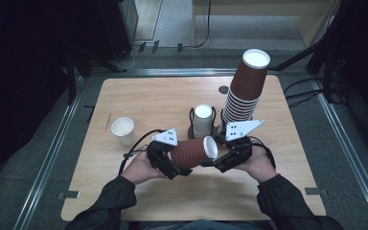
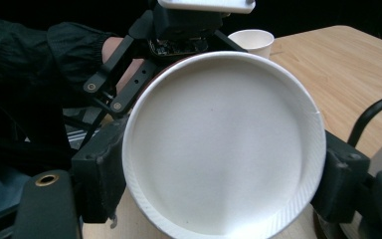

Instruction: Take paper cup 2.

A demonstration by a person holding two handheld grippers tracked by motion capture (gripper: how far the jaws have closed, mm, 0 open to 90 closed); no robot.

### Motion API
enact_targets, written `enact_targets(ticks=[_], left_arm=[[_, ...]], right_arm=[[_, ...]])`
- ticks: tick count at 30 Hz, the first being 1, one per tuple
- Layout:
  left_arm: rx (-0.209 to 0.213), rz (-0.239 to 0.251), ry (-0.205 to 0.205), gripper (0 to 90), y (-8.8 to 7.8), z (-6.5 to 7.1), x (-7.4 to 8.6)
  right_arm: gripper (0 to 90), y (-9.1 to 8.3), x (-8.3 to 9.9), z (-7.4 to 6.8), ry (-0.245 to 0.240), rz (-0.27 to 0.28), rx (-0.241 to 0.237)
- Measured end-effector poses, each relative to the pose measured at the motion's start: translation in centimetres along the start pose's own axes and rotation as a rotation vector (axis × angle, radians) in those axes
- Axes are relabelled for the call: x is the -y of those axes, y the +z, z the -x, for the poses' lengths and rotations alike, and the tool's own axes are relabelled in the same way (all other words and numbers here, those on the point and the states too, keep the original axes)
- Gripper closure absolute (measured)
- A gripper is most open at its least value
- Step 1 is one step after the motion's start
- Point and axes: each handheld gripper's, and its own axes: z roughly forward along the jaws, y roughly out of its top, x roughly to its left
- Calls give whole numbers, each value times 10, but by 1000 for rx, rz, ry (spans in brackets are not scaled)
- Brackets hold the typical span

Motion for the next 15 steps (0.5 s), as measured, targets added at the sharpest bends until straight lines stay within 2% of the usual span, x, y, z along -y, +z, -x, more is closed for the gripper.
enact_targets(ticks=[5, 7, 15], left_arm=[[-21, 22, 19, 60, -6, 1, 0], [-28, 15, 30, 77, -8, 1, 0], [-21, -19, 35, 91, -10, 0, 0]], right_arm=[[231, 1, 1, 1, 13, 22, -3], [232, 0, 1, 2, 18, 22, -6], [218, 2, 2, 3, 31, -25, -14]])
